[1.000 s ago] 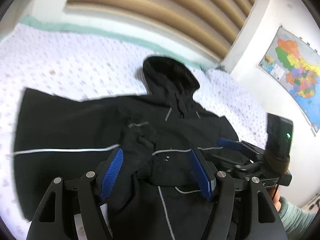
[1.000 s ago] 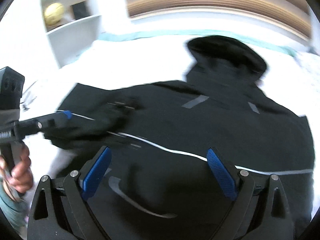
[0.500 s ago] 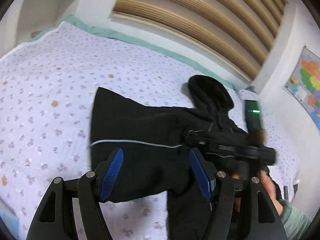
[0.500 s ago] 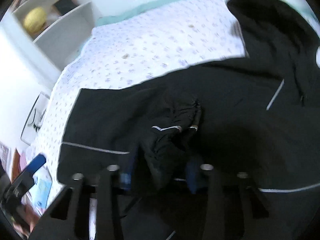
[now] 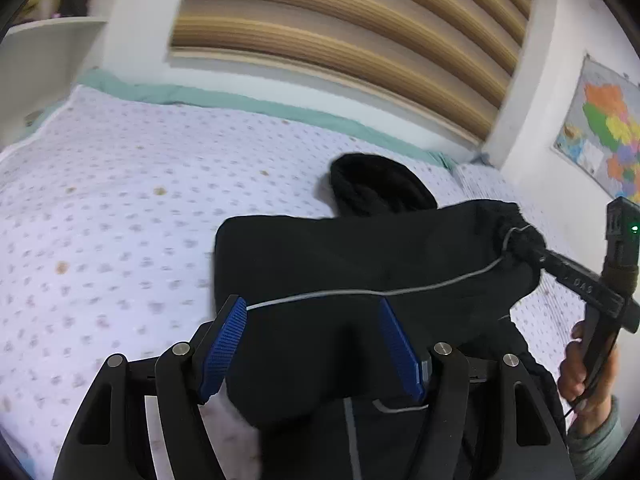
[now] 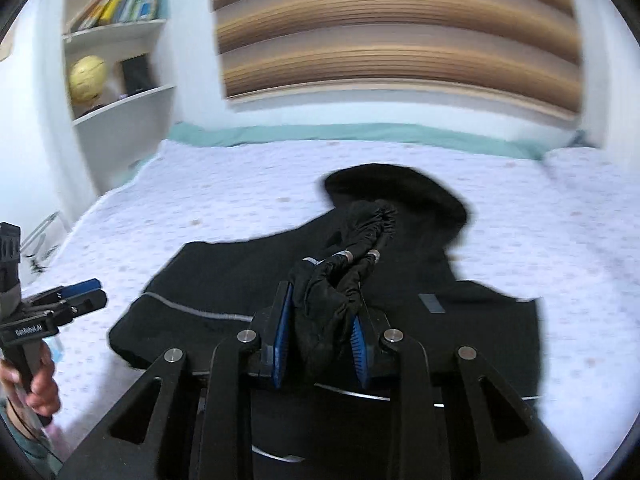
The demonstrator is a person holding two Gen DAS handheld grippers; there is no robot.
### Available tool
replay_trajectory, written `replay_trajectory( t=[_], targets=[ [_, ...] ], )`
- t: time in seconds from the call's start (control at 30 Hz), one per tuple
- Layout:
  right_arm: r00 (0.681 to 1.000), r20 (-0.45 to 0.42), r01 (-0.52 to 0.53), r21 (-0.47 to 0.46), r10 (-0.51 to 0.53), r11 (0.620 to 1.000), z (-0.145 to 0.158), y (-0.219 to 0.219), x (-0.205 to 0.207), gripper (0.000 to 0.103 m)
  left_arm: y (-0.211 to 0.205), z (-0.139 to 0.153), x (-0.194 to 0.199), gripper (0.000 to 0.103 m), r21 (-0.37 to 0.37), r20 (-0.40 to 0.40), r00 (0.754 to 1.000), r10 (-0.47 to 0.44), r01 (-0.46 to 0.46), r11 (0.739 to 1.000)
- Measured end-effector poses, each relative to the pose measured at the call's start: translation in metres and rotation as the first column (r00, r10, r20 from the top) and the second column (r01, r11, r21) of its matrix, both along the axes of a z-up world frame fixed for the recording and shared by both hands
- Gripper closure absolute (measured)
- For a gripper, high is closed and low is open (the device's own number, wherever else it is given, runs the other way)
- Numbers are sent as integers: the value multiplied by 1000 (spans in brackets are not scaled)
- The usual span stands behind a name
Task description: Fold large clothes
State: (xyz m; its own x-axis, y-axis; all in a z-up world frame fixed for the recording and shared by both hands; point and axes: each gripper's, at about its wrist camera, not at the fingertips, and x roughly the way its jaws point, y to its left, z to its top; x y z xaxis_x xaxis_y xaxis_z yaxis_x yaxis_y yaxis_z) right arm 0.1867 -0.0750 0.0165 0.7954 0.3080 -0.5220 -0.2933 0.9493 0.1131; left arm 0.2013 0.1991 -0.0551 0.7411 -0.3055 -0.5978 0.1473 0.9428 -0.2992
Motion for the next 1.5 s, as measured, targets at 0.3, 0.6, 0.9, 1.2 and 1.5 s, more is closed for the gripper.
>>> replay_trajectory(
  t=[0.3, 0.6, 0.9, 1.2, 1.5],
  targets=[
    [986, -72, 142, -94, -149, 985, -45, -110, 6, 73, -76, -60, 54, 33, 60, -173, 981, -93, 105, 993],
    [920, -345, 175, -59, -184, 983, -167, -165, 44, 69, -109, -111, 59, 33, 220, -231, 968, -97, 149, 964],
    [964, -176, 185, -104, -201, 977, -101, -169, 6, 19, -72, -46, 35, 33, -52, -152, 977, -149, 143, 988],
    [944, -283, 146, -96, -168, 985, -116, -126, 57, 17, -100, -86, 91, 32, 97, -411, 909, -60, 110, 989],
    [943, -275, 113, -261, -186, 959, -178, -110, 62, 15, -98, -120, 70, 30, 167, -293, 951, -97, 151, 974]
  ],
)
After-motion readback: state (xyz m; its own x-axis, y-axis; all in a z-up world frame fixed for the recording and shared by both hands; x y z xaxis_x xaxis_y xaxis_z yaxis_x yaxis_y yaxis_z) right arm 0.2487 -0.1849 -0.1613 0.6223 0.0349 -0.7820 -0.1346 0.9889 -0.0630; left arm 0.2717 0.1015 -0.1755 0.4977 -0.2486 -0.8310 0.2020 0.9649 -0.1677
